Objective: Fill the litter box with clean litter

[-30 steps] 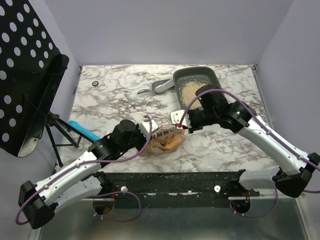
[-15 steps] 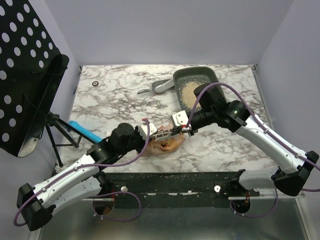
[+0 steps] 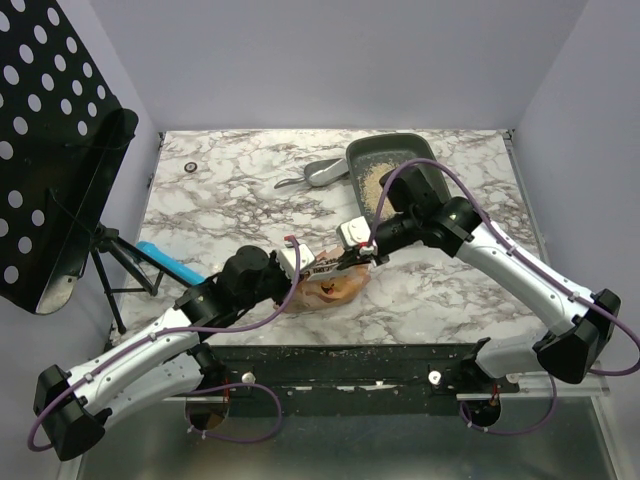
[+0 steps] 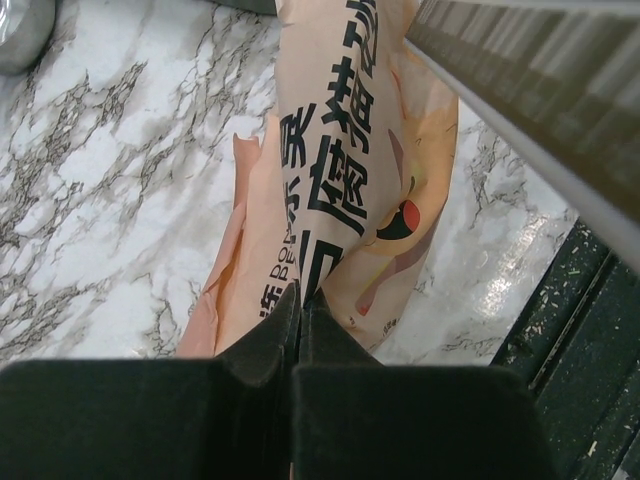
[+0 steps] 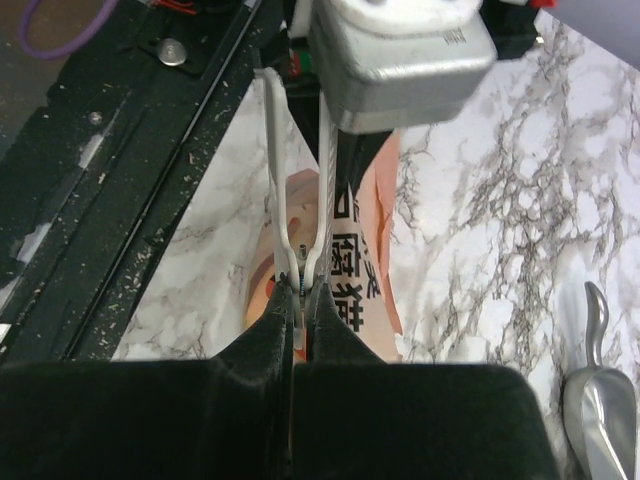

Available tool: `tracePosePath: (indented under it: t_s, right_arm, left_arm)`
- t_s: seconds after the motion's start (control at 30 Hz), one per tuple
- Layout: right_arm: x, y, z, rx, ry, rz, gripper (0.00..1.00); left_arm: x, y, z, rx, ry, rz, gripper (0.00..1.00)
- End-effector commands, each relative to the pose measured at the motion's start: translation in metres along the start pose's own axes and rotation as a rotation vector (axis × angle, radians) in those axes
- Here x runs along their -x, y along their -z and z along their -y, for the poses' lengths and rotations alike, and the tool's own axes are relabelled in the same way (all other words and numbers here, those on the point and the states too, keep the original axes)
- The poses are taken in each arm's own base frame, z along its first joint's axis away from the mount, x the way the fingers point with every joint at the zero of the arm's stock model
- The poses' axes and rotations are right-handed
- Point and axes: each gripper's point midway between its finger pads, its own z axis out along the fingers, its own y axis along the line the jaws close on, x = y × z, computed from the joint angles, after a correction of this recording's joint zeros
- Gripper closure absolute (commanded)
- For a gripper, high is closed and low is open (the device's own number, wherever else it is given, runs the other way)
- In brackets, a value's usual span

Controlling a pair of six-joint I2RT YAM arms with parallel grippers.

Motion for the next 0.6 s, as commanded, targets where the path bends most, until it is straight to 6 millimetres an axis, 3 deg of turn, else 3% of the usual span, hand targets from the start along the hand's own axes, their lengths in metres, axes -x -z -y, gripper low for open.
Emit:
tracePosePath:
  t_s: [0.0,0.27,0.57]
  right_arm:
    - [-0.004,0.008,0.012,-0.058,0.056,0.016,1.0]
    - [-0.017,0.023,0.008,-0.114,0.038,-0.011,1.0]
    - [0.006,0.03,0.009,-0.13,0.08,0.113,1.0]
  left_arm:
    - [0.024,0.0,-0.001,0.008,-0.022,0.073,1.0]
    - [0.023,-0.001,-0.006,0.031,-0.018,0.066,1.0]
    - [0.023,0.0,-0.006,0.035,-0.016,0.068,1.0]
